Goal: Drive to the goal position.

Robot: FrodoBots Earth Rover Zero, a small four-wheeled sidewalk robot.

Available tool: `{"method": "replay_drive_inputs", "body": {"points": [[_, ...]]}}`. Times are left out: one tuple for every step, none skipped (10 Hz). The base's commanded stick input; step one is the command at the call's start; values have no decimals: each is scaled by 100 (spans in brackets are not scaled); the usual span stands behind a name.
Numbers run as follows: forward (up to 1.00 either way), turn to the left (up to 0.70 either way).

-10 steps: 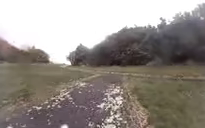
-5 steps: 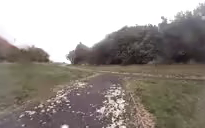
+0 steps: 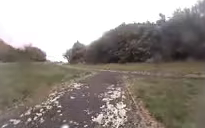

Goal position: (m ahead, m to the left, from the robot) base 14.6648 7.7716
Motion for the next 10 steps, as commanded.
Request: {"method": "replay_drive_inputs", "body": {"points": [[70,-35],[70,-25],[70,-15],[70,0],[70,0],[70,0],[70,0],[70,0],[70,0],[70,0]]}}
